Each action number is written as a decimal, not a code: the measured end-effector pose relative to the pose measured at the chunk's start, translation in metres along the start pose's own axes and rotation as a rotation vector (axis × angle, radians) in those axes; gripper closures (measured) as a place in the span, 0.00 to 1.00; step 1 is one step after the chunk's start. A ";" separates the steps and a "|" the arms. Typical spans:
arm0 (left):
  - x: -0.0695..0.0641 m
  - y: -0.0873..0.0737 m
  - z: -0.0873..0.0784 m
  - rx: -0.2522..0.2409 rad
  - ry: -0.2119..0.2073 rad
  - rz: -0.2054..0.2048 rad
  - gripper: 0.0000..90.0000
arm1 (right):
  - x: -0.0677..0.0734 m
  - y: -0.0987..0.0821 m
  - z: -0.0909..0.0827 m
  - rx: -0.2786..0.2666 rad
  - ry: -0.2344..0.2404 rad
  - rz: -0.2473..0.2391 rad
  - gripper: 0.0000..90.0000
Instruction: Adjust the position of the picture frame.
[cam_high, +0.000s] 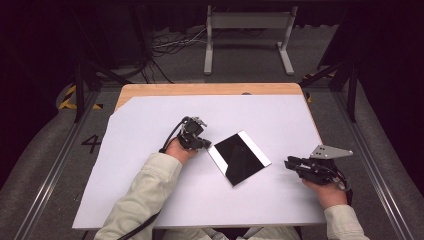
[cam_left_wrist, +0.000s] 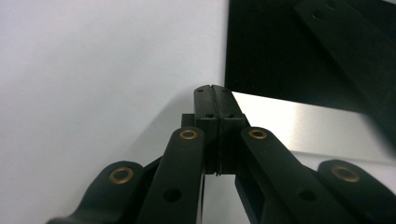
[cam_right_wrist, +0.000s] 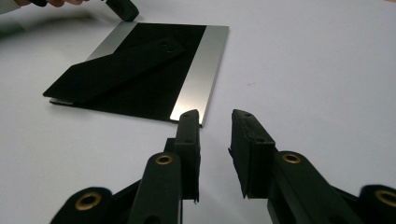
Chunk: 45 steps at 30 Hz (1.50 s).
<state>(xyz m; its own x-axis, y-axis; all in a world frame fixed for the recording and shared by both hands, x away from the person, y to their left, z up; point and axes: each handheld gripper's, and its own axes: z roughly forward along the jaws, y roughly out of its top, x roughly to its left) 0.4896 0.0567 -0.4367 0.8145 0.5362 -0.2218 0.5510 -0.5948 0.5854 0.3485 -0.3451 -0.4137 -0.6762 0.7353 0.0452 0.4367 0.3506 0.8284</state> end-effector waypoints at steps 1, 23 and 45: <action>-0.005 -0.004 -0.001 -0.001 -0.009 0.009 1.00 | 0.000 0.000 0.000 0.000 0.001 0.000 0.82; -0.068 -0.026 -0.005 0.098 -0.088 0.138 1.00 | 0.004 0.002 0.010 0.126 0.069 -0.087 1.00; -0.060 -0.048 -0.033 0.001 -0.096 0.101 0.98 | 0.006 -0.002 0.037 0.182 0.077 -0.103 1.00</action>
<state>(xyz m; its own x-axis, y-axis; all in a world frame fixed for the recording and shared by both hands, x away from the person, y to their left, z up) 0.4084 0.0732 -0.4254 0.8795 0.4138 -0.2349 0.4651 -0.6435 0.6079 0.3656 -0.3196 -0.4358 -0.7630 0.6463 0.0141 0.4586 0.5258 0.7164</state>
